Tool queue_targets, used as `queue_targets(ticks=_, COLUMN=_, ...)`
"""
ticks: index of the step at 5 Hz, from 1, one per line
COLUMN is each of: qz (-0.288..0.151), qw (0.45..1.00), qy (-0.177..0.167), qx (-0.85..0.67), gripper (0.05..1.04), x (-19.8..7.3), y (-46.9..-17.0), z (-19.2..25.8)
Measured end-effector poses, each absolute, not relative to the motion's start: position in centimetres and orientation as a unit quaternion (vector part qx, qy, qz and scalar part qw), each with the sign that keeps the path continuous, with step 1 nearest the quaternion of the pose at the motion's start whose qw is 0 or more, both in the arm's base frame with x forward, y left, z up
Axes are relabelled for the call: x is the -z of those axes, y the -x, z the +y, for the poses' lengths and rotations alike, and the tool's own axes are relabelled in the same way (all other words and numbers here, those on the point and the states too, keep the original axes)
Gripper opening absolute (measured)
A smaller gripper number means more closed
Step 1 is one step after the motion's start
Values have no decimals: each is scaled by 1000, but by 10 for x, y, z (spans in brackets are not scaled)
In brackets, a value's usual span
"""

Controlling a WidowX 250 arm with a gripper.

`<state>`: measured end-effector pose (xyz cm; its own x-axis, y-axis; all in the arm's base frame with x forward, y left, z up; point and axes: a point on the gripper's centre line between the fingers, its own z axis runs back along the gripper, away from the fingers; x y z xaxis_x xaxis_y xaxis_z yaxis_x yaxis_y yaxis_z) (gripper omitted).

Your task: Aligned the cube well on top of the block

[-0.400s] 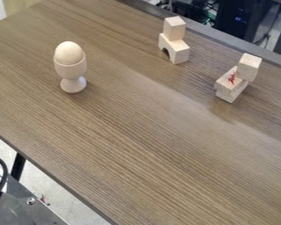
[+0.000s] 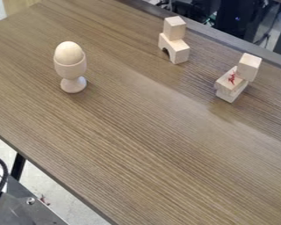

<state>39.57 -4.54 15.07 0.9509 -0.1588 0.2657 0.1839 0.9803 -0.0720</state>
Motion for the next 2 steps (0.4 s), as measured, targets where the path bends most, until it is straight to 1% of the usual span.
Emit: queue_targets(ticks=2, qz=-101, qw=992, qy=33, qx=71, gripper=1000, x=-138, y=-403, z=-64)
